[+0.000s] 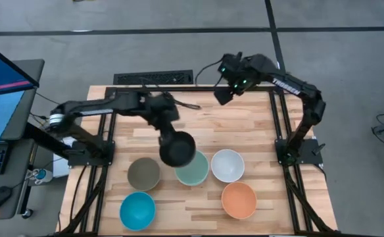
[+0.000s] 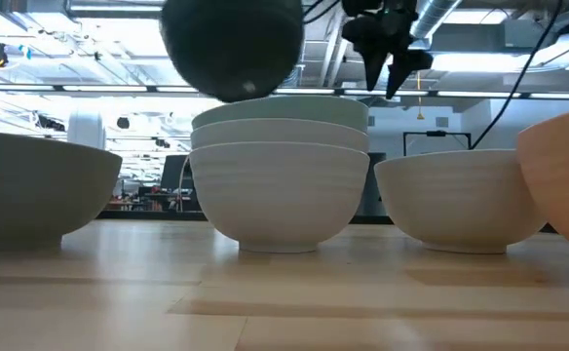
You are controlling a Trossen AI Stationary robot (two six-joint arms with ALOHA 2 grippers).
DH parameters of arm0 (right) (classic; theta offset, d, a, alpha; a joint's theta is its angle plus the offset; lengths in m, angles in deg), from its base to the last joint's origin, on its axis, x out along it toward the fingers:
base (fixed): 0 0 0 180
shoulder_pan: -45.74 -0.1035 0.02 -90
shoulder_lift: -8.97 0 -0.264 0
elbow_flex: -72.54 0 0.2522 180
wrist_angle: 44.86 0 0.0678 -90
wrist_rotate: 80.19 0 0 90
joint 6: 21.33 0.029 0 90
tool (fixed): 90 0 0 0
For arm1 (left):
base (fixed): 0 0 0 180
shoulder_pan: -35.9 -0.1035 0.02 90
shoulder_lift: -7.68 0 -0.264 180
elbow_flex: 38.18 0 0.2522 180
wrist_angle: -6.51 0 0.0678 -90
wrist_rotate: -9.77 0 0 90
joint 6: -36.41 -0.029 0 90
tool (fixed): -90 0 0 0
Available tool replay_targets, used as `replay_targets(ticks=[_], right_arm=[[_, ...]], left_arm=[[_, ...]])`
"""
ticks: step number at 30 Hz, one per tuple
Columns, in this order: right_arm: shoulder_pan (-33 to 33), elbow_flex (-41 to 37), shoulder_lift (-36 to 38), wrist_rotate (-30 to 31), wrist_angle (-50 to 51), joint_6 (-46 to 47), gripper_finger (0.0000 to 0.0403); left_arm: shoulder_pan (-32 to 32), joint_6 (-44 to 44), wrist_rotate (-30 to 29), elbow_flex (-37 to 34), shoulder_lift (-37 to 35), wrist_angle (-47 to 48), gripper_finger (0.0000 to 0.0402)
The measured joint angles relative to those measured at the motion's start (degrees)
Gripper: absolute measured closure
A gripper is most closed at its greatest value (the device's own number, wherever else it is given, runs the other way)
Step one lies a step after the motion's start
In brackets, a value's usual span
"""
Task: Nest bowls inside each other
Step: Stack the black bowl on top of the light green bowl
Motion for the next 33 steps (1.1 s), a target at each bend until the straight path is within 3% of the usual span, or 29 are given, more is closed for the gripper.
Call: replay_targets(ticks=[4,10,21,24,33], right_arm=[[3.04,-0.08,2.08,-0.56,0.14,1.63,0.0143],[4.5,-0.07,5.63,-0.05,1.23,1.89,0.0143],[5.26,-0.06,8.34,0.27,2.48,-3.7,0.0143],[5.23,-0.07,8.49,0.19,2.35,-5.15,0.0143],[5.24,-0.06,8.49,0.04,2.44,-7.58,0.0143]], left_arm=[[2.77,-2.58,-2.22,5.05,7.45,1.55,0.0401],[4.6,-3.13,-0.3,13.31,14.29,2.81,0.0401],[9.5,5.09,-2.95,13.8,22.25,1.03,0.0401],[10.24,6.39,-6.75,13.78,22.63,1.5,0.0401],[9.05,10.5,-8.6,13.78,22.63,2.82,0.0395]])
